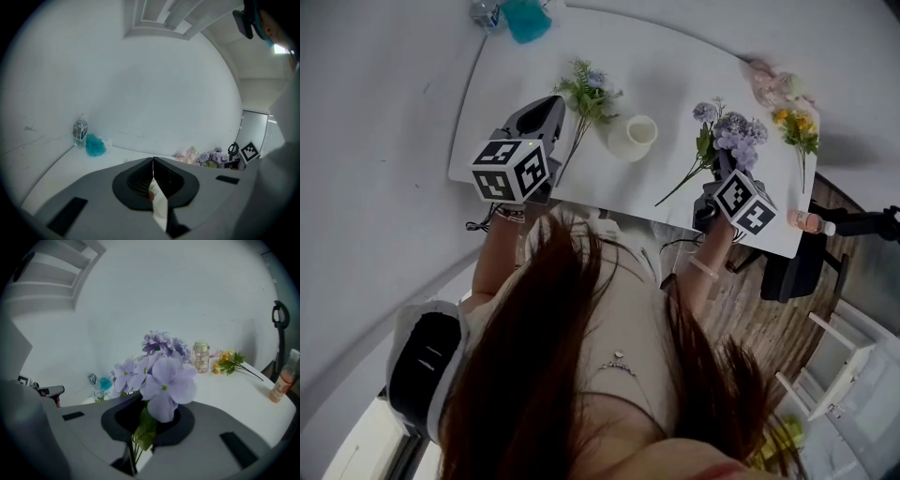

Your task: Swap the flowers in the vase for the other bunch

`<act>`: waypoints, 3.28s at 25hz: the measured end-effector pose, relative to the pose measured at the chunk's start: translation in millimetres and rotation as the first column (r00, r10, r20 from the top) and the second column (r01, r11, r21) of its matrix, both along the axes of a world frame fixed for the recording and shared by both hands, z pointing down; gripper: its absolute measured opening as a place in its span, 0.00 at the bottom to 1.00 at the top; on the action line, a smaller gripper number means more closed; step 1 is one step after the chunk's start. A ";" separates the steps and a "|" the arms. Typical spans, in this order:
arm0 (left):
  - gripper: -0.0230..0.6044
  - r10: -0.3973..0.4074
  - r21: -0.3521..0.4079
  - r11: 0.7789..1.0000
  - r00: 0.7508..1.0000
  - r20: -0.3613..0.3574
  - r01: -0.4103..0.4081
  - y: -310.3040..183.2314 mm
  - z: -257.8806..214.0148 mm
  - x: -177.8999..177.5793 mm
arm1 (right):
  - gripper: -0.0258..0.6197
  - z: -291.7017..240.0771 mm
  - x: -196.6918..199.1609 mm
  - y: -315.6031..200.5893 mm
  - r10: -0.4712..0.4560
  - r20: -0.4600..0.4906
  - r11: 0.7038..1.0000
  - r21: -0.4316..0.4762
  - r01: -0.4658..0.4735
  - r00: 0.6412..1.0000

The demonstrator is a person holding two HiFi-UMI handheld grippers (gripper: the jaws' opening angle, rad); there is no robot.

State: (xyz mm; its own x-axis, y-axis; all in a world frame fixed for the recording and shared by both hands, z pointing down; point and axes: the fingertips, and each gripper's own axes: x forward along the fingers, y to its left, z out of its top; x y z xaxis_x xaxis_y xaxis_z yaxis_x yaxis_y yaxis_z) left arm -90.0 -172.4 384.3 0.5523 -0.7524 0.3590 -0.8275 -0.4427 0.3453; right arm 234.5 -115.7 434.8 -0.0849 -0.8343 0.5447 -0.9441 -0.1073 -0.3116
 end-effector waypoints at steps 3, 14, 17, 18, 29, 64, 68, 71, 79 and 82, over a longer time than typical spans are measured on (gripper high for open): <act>0.05 0.008 -0.001 1.000 1.000 -0.012 -0.008 0.9 0.8 -11.5 | 0.14 -16.5 -8.0 1.6 0.021 -0.012 0.999 0.033 -0.021 1.000; 0.05 0.023 -0.003 1.000 0.999 -0.029 -0.023 2.5 7.3 -32.3 | 0.14 -78.6 -22.2 9.5 0.057 -0.068 0.980 0.194 -0.043 0.996; 0.05 0.037 0.002 0.999 0.999 -0.033 -0.036 0.0 6.5 -36.9 | 0.14 -103.2 -29.5 11.8 0.067 -0.075 0.964 0.261 -0.045 0.995; 0.05 0.040 0.005 0.999 0.999 -0.035 -0.040 0.0 6.5 -37.9 | 0.14 -110.0 -31.4 13.2 0.069 -0.076 0.959 0.281 -0.045 0.995; 0.05 0.078 0.014 0.997 0.995 -0.057 -0.078 4.8 3.8 -31.1 | 0.14 -174.4 -36.9 32.3 0.109 -0.096 0.890 0.453 -0.054 0.989; 0.05 -0.001 0.010 1.000 0.992 -0.123 0.002 29.2 14.1 -63.1 | 0.13 -253.5 -73.4 51.2 0.157 -0.093 0.621 0.784 -0.025 0.983; 0.04 -0.017 0.008 1.000 0.993 -0.118 0.018 34.0 11.3 -64.7 | 0.13 -253.2 -76.8 48.6 0.158 -0.124 0.615 0.788 0.000 0.980; 0.04 -0.030 0.005 1.000 0.993 -0.115 0.030 35.1 13.3 -69.0 | 0.13 -248.1 -83.5 44.5 0.160 -0.153 0.618 0.786 0.022 0.975; 0.04 -0.035 -0.001 0.999 0.993 -0.113 0.035 36.7 17.0 -73.6 | 0.13 -229.3 -100.1 33.4 0.151 -0.207 0.626 0.776 0.068 0.967; 0.04 -0.034 0.002 0.999 0.993 -0.112 0.035 37.4 17.4 -75.5 | 0.13 -220.3 -104.8 29.9 0.150 -0.219 0.631 0.772 0.078 0.964</act>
State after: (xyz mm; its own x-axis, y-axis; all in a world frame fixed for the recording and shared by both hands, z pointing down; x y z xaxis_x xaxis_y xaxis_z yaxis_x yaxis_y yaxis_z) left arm -165.5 -135.0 401.7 0.5626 -0.7729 0.2935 -0.7986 -0.4161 0.4349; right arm 129.6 -85.8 214.6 -0.0084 -0.9537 -0.3008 -0.9977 0.0282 -0.0614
